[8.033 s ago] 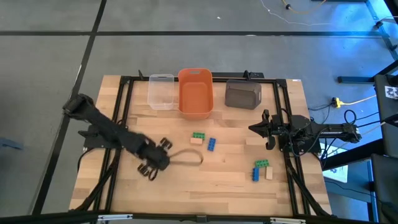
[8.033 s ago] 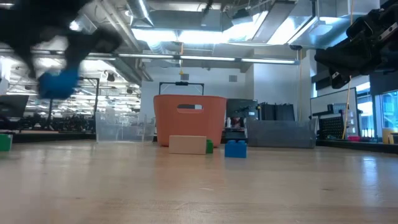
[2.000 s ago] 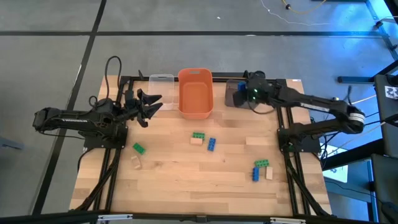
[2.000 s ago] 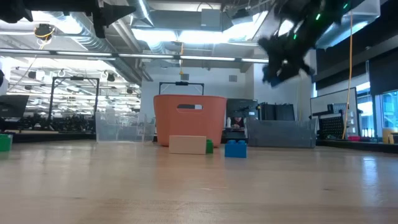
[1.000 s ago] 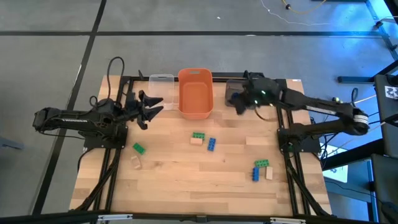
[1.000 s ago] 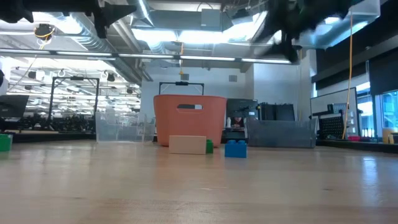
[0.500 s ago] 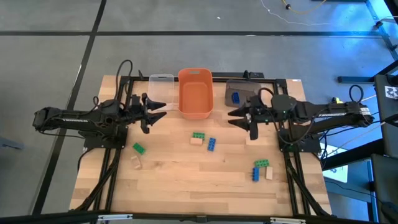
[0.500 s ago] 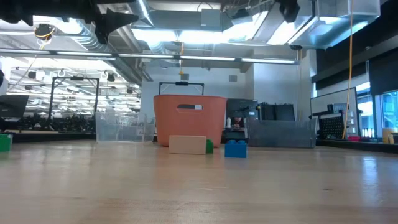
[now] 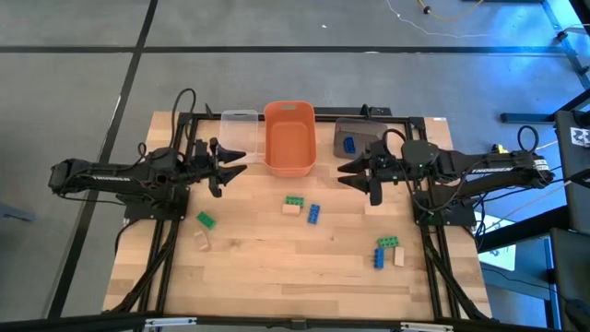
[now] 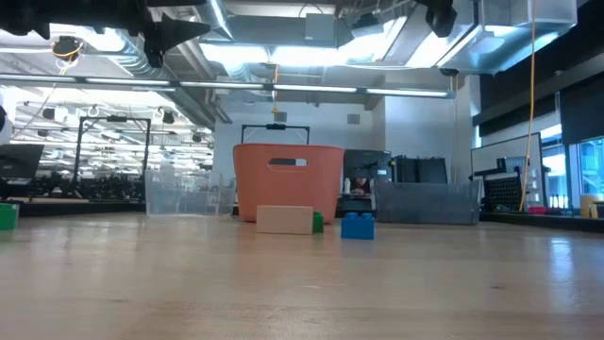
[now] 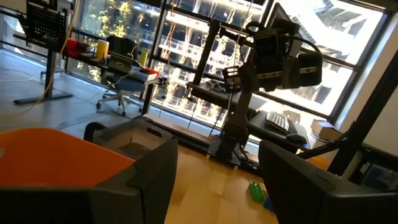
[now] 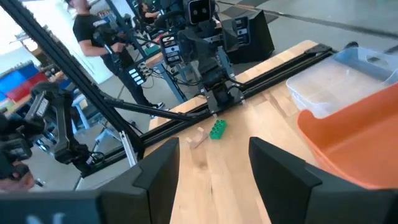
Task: Sort & place blocks by color
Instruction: Put the top blue game piece into the black bin
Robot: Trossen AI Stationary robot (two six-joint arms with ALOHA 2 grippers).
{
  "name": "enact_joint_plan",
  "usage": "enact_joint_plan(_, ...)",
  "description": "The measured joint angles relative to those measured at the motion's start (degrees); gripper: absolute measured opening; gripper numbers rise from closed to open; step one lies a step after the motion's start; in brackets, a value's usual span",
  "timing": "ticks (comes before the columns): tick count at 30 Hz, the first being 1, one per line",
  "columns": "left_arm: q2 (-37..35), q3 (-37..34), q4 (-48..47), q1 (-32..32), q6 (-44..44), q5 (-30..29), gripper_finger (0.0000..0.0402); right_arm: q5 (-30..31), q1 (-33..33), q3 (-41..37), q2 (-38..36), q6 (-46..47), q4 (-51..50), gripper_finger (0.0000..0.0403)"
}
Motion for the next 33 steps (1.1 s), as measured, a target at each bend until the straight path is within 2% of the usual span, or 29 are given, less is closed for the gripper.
enact_joint_plan(4,0.0,0.0,0.0,0.0,0.0,-0.2,0.0217,-0.1,0.0,0.0,1.7,2.6,0.1,0.0194)
enact_joint_plan(9,0.0,0.0,0.0,0.0,0.0,-0.2,0.0217,-6.7,0.4,0.0,7.0,-0.2,2.0,0.0194)
enact_joint_plan(12,0.0,0.0,0.0,0.0,0.0,-0.2,0.0217,-7.7,1.3,0.7,12.3,2.9,1.3,0.0194)
enact_joint_plan(15,0.0,0.0,0.0,0.0,0.0,-0.2,0.0217,-6.8,1.6,3.7,19.3,13.4,-3.1,0.0194)
enact_joint_plan(18,0.0,0.0,0.0,0.0,0.0,-0.2,0.0217,-5.4,1.5,8.6,26.4,27.9,-12.7,0.0194)
enact_joint_plan(20,0.0,0.0,0.0,0.0,0.0,-0.2,0.0217,-5.2,1.6,12.0,31.3,33.6,-19.2,0.0194)
enact_joint_plan(22,0.0,0.0,0.0,0.0,0.0,-0.2,0.0217,-4.2,2.3,15.0,35.8,37.0,-23.9,0.0194)
enact_joint_plan(24,0.0,0.0,0.0,0.0,0.0,-0.2,0.0217,-0.6,3.3,17.4,39.8,40.6,-26.4,0.0194)
enact_joint_plan(29,0.0,0.0,0.0,0.0,0.0,-0.2,0.0217,6.0,4.4,21.5,47.0,45.0,-26.4,0.0194)
enact_joint_plan(33,0.0,0.0,0.0,0.0,0.0,-0.2,0.0217,7.3,4.4,22.3,50.7,47.4,-28.3,0.0194)
